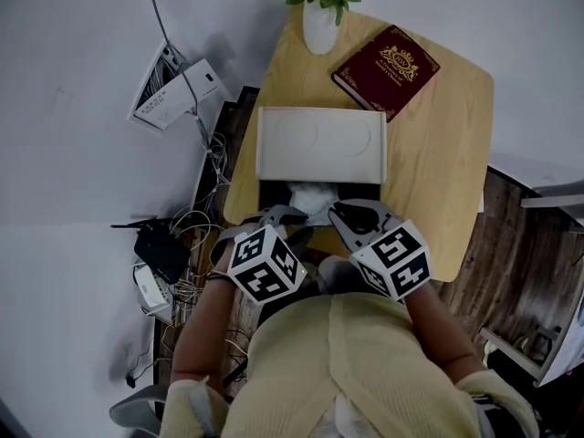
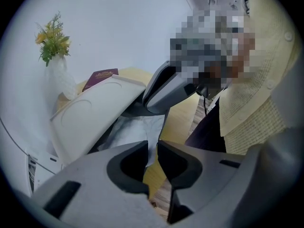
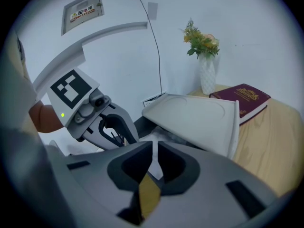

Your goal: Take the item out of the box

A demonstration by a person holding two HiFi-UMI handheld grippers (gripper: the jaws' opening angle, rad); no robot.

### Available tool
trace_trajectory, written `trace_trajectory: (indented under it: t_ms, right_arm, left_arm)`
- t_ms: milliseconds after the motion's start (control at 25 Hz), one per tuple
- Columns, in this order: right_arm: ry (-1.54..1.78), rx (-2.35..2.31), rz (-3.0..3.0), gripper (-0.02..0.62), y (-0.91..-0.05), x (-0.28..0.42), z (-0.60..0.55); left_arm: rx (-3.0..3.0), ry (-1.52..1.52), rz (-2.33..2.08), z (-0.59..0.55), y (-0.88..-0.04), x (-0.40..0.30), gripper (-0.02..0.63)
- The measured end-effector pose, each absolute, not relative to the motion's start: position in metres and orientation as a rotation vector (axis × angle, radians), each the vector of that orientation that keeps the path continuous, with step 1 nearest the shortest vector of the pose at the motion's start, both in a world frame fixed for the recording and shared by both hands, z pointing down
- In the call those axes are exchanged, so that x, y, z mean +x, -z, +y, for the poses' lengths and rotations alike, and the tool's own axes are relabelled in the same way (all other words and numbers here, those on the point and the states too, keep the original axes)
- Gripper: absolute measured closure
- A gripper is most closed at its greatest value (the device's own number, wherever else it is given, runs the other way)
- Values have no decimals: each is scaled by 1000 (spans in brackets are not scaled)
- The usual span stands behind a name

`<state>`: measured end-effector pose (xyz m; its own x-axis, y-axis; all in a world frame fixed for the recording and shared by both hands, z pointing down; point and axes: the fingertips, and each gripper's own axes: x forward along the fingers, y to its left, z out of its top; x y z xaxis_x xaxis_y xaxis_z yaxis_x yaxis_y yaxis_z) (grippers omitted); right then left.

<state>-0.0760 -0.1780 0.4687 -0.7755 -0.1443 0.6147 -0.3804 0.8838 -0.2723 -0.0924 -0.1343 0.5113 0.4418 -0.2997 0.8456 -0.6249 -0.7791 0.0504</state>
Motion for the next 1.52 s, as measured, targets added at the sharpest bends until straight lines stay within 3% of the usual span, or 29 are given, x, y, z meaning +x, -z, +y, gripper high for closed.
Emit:
trace_trajectory:
  t_ms: [360,1520]
  right_arm:
    - [-506,383,-2439,563,-469,-74,-173]
    - [-437,884,-2599,563,-416,-35,-181]
  left_arm:
    - [2369,-1169,-818,-135,-497,-93,580]
    - [2518,-812,-1277,-142,-421,-114,586]
